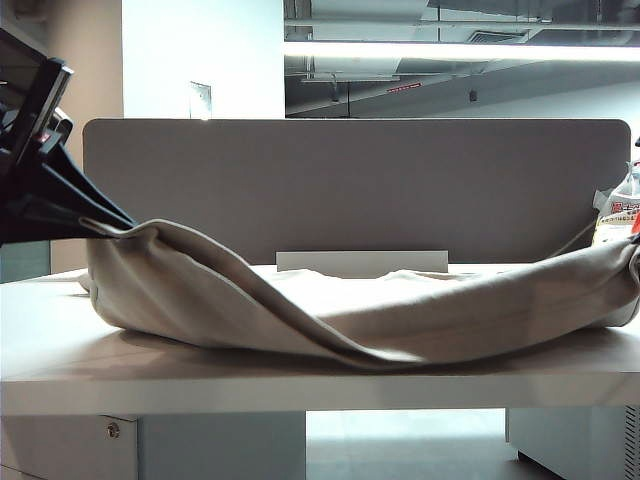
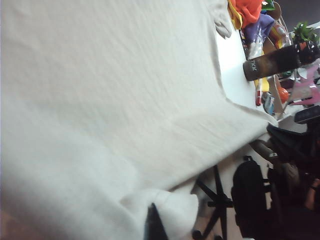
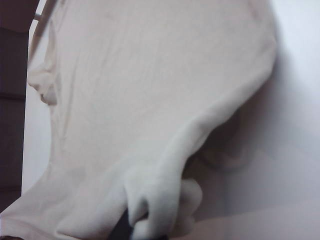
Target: Fold the bottom side of the T-shirt horizontally towards the center, about one-third of the way, then fold the sleeve back towards the center, creating a straight line along the edge of the T-shirt, and finally fold the bottom of the T-shirt up towards the top, creating a neat rectangle.
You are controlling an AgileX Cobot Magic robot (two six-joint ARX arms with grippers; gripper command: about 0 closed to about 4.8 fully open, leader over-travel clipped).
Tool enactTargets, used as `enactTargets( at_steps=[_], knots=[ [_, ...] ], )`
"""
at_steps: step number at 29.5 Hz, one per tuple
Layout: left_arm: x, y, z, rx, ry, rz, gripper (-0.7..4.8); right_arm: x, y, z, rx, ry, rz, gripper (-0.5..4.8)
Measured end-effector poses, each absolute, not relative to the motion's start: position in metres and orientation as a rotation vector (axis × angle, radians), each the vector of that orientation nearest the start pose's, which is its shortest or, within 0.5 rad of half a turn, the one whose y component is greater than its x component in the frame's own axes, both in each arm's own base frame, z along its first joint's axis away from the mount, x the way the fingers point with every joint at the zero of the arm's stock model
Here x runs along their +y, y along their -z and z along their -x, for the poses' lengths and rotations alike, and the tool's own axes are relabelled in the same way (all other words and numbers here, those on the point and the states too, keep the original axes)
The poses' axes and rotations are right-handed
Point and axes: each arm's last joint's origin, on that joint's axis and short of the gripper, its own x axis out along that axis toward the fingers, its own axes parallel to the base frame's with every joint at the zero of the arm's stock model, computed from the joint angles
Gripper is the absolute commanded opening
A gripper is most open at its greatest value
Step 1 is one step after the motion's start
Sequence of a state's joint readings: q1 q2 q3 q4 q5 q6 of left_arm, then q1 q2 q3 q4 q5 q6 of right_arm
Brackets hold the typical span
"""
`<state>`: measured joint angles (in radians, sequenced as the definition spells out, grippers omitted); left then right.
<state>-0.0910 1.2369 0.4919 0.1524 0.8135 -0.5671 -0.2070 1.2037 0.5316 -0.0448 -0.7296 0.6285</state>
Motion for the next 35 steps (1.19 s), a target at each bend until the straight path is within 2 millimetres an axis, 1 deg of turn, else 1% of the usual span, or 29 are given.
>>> enactTargets(
  at_steps=[4, 10, 17, 23, 26, 35],
  knots=[
    [-0.041, -0.191, -0.230, 0.788, 0.668, 0.706, -0.06, -0.029, -0.189, -0.230, 0.808, -0.281, -0.925, -0.02],
    [-0.037, -0.195, -0.234, 0.754, 0.583, 0.675, -0.06, -0.032, -0.191, -0.248, 0.826, -0.278, -0.933, -0.02],
    [-0.033, -0.204, -0.249, 0.695, 0.515, 0.610, -0.06, -0.037, -0.197, -0.277, 0.825, -0.283, -0.931, -0.02],
    [-0.034, -0.207, -0.274, 0.694, 0.491, 0.586, -0.06, -0.042, -0.198, -0.303, 0.829, -0.289, -0.932, -0.02],
    [-0.035, -0.207, -0.286, 0.696, 0.490, 0.577, -0.06, -0.043, -0.198, -0.311, 0.829, -0.289, -0.933, -0.02],
    [-0.038, -0.193, -0.317, 0.740, 0.468, 0.556, -0.06, -0.047, -0.193, -0.341, 0.823, -0.302, -0.926, -0.02]
  ],
)
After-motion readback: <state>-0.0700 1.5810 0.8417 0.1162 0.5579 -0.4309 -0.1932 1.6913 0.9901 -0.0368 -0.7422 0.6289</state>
